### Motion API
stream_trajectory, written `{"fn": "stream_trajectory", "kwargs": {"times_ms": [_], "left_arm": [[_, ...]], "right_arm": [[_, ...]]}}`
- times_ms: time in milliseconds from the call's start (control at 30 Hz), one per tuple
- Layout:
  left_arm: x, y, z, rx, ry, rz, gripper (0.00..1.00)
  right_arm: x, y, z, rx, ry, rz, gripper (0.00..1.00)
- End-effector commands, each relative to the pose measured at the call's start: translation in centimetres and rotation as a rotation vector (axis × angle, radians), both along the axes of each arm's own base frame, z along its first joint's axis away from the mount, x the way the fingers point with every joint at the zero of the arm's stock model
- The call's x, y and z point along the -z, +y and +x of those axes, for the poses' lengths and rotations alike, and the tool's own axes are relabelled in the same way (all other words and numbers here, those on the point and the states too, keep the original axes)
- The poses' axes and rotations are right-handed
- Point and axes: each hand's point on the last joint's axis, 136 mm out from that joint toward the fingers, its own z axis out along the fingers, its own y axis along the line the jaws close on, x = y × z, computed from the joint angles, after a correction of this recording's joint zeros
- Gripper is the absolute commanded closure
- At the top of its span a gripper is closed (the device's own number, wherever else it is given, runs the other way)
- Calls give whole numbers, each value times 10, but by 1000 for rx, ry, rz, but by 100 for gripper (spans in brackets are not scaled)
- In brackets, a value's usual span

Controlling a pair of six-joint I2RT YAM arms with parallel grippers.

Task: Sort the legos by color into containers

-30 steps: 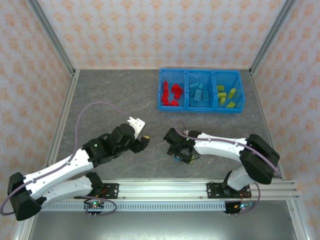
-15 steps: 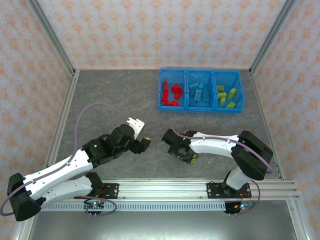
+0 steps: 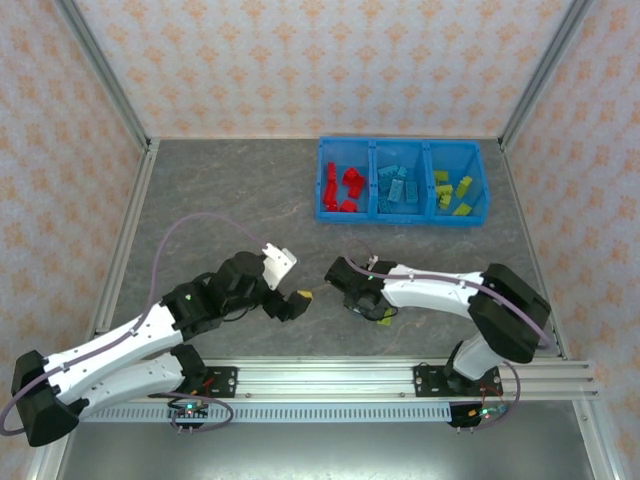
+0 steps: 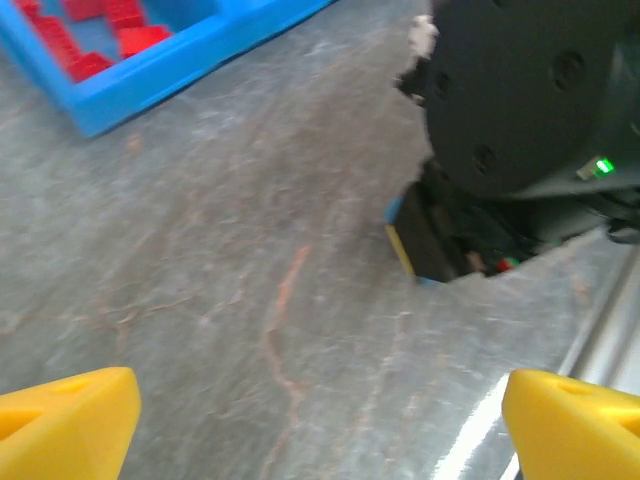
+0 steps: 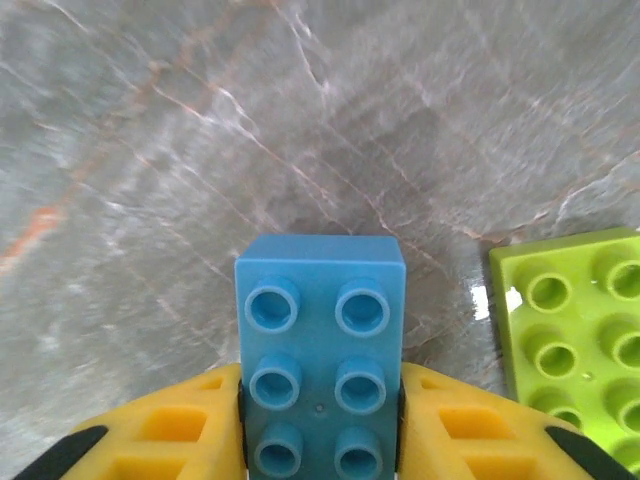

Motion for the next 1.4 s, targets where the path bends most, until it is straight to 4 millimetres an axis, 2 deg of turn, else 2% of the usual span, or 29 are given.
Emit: {"fn": "stream_trajectory", "kwargs": {"times_ms": [0, 200, 333, 433, 533, 567, 667, 800, 833, 867, 900, 933, 1000, 1067, 1133, 1200, 1267, 1367], "left_arm": [[-25, -23, -17, 165, -57, -112, 2], [-49, -38, -25, 237, -59, -204, 0], [-70, -45, -21, 222, -70, -287, 0], [-75, -42, -7, 129, -64, -308, 0], [-56, -15, 20, -108, -19, -183, 0], [-50, -7, 24, -152, -4, -129, 0], [-42, -3, 23, -170, 21, -97, 0], [-41, -5, 23, -175, 42, -112, 0], [-41, -5, 23, -177, 46, -107, 0], [-40, -4, 23, -180, 48, -103, 0], [-40, -5, 23, -177, 50, -100, 0], [-40, -5, 23, -177, 50, -103, 0], [-39, -4, 23, -179, 50, -98, 0], [-37, -3, 23, -180, 48, -88, 0], [-36, -4, 24, -181, 47, -84, 0], [-33, -6, 25, -173, 48, -78, 0], [-30, -9, 25, -158, 51, -73, 0], [-26, -16, 26, -127, 48, -67, 0]], "right_arm": [[-35, -15, 24, -18, -152, -17, 67], [-83, -27, 73, -134, -289, 14, 71], [-127, -45, 122, -208, -422, -104, 74], [-144, -60, 164, -230, -454, -209, 74], [-150, -84, 203, -178, -442, -286, 74], [-150, -91, 218, -159, -450, -281, 74], [-143, -106, 260, -126, -443, -235, 72], [-127, -115, 303, -114, -352, -166, 68], [-121, -115, 311, -110, -326, -146, 65], [-121, -115, 318, -107, -313, -129, 59], [-121, -115, 322, -105, -308, -120, 46], [-123, -114, 325, -105, -307, -119, 38], [-133, -116, 326, -96, -312, -120, 31], [-145, -115, 318, -87, -321, -97, 26], [-157, -112, 302, -81, -333, -54, 25], [-163, -110, 275, -73, -326, 5, 24], [-165, -103, 239, -76, -331, 79, 23], [-157, -99, 177, -74, -332, 130, 21]]}}
